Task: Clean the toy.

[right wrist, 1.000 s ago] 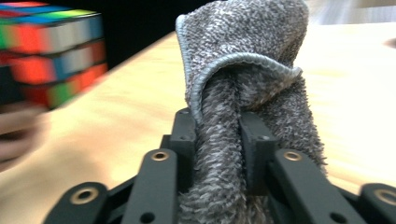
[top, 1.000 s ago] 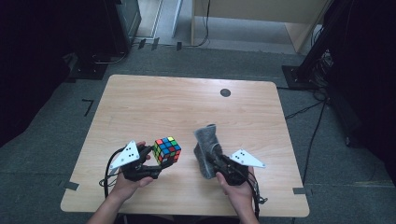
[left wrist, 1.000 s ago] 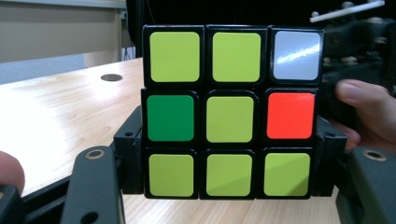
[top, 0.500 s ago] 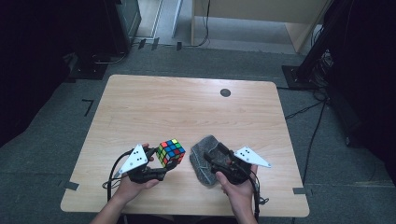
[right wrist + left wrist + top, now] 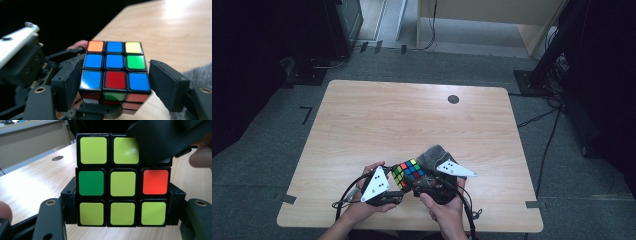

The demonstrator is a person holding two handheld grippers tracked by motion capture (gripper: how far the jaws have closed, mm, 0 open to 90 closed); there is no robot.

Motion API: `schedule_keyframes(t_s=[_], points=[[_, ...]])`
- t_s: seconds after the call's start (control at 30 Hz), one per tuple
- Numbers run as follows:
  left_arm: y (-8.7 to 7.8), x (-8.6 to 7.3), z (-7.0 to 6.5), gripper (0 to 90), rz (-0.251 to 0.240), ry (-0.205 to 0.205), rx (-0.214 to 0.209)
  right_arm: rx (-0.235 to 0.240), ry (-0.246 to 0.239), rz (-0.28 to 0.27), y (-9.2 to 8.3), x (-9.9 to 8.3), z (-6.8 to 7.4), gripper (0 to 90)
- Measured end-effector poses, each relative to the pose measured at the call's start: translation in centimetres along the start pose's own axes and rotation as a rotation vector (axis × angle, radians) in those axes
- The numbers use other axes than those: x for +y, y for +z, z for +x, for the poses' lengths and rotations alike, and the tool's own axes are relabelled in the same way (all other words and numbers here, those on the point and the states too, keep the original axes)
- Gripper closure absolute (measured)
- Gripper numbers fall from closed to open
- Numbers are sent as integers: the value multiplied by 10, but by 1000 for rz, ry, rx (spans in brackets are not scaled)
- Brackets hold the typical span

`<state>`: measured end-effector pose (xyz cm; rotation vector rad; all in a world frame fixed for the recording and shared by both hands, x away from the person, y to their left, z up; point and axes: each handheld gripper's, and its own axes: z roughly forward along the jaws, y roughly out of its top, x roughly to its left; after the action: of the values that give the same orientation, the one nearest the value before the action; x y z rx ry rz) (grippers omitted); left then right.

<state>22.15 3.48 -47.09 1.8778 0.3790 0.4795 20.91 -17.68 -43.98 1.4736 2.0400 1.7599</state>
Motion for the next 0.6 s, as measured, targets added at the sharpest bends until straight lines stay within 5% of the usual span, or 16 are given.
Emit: schedule_keyframes(t_s=[0.13,0.3,0.47,0.6], points=[[2,0,-1,336,14,2,-12,-35,16,-8,0,-4,3,340],[4,3,-4,313,35,30,5,-113,-31,2,3,-8,13,341],[5,8,-10,286,54,83,36,-133,-65,27,7,-11,17,341],[2,8,-6,325,41,67,18,-134,-81,32,8,-10,18,340]])
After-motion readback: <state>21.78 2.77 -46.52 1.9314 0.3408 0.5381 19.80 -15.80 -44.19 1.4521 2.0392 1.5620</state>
